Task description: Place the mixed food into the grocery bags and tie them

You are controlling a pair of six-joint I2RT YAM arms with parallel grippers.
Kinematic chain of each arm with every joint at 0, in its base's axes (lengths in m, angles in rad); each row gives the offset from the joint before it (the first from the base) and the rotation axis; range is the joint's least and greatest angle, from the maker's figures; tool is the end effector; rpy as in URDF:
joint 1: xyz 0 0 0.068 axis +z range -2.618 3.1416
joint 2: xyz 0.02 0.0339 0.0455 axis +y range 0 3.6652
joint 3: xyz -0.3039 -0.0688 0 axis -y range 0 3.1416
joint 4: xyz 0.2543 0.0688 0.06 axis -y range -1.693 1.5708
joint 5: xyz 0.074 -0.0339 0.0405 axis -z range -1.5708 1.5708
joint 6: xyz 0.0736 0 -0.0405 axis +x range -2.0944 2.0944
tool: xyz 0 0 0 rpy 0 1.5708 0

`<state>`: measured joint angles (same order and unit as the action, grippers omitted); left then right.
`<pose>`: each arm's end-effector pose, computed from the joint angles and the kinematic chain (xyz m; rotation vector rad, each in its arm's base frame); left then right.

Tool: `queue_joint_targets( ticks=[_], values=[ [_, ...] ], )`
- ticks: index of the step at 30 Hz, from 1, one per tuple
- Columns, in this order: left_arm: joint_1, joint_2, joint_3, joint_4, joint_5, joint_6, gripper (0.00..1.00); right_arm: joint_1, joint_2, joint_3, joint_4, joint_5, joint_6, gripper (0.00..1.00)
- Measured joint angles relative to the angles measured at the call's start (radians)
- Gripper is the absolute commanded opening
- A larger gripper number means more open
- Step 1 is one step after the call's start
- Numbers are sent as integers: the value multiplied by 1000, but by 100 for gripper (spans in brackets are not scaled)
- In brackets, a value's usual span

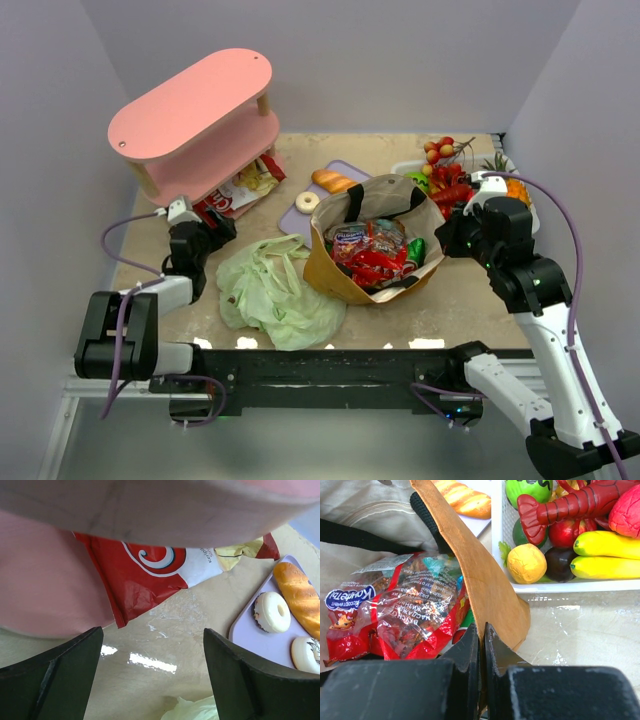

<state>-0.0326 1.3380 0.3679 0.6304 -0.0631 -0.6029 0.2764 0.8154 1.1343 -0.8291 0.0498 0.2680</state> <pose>0.2822 -0.0046 0.1842 -0.5832 1.8366 -0.3679 0.1579 0.0410 0.3994 0.0218 2.0923 0.2796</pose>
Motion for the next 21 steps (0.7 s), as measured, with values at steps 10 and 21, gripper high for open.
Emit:
queue_joint_targets(
  ticks=[10,21],
  values=[
    [0,92,31,64,-22,-7,75,0,0,-3,5,1,0,0],
    [4,174,72,153,-44,-4,26,0,6,-6,14,1,0,0]
  ],
)
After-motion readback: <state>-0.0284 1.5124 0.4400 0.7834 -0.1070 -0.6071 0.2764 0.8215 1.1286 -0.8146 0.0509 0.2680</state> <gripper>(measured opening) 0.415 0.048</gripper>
